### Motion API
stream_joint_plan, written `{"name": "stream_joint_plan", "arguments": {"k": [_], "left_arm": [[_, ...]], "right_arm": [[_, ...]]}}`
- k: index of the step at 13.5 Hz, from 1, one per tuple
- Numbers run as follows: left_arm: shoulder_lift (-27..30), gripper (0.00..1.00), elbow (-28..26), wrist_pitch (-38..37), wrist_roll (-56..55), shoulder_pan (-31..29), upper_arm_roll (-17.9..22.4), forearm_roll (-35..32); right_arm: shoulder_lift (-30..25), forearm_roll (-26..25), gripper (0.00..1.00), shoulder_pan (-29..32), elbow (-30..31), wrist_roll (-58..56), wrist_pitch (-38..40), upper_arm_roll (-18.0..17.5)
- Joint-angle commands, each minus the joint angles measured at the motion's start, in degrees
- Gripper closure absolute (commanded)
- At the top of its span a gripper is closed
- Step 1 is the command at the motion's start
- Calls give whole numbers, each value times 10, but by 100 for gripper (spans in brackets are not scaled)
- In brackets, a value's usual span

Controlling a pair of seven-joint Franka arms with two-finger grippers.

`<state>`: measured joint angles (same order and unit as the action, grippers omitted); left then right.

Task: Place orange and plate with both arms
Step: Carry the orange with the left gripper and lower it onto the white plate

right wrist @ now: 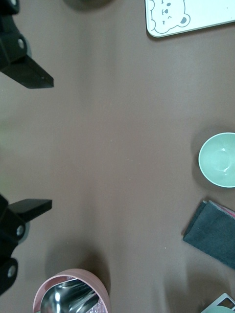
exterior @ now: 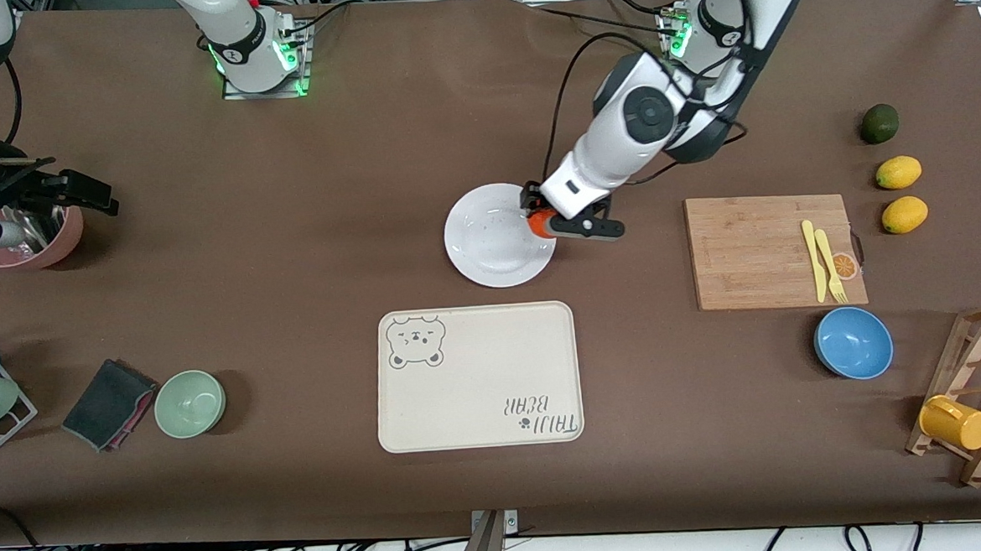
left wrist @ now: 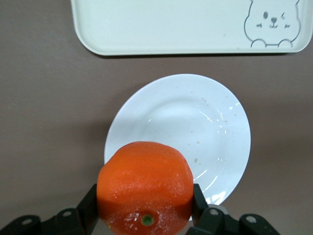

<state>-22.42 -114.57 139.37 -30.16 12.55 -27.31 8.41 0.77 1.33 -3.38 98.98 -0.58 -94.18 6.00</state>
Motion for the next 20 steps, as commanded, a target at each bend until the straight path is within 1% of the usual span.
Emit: {"name": "stream_joint_plan", "arguments": {"k": [1, 3, 5, 6, 8, 9, 10, 11, 12, 13, 14, 15, 17, 19, 20], "left_arm": [[-67, 100, 63, -2, -52, 40, 9, -32], [-105, 100, 90, 9, -88, 62, 13, -41], [-122, 100, 99, 16, -105, 94, 43, -47], [-136, 100, 115, 16, -113, 102, 44, -49], [-149, 100, 122, 30, -119, 113, 56, -49], [-155, 97, 122, 40, -119, 114, 58, -50], [-158, 89, 120, 41, -119, 114, 59, -50], [-157, 66, 119, 42, -119, 114, 61, -50], [-156, 35, 118, 41, -120, 114, 62, -49], [-153, 21, 116, 42, -129, 113, 65, -50], [-152, 5, 114, 41, -138, 111, 65, -51], [-149, 0, 113, 42, -140, 110, 66, -51], [-141, 0, 113, 41, -140, 105, 67, -51], [-128, 0, 110, 37, -140, 96, 67, -51], [-111, 0, 102, 34, -140, 85, 67, -51]], "right_arm": [[-2, 7, 0, 2, -1, -2, 4, -1], [-2, 7, 0, 2, -1, -3, 4, -1], [-2, 7, 0, 2, -1, -2, 4, -1], [-2, 7, 0, 2, -1, -2, 4, -1], [-2, 7, 0, 2, -1, -2, 5, -1], [-2, 7, 0, 2, -1, -4, 4, -1], [-2, 7, 0, 1, -1, -3, 5, -1], [-2, 7, 0, 1, -1, -2, 6, -1], [-2, 7, 0, 0, -1, 1, 14, -1], [-2, 6, 0, -3, -1, 1, 22, -2], [-2, 6, 0, -4, -1, 7, 36, -4], [-2, 11, 0, -4, -1, 8, 35, -4], [2, 14, 0, -3, -3, 8, 30, -5], [13, 14, 0, -3, -19, -1, 37, -5], [19, 14, 0, -4, -24, -5, 42, -5]]}}
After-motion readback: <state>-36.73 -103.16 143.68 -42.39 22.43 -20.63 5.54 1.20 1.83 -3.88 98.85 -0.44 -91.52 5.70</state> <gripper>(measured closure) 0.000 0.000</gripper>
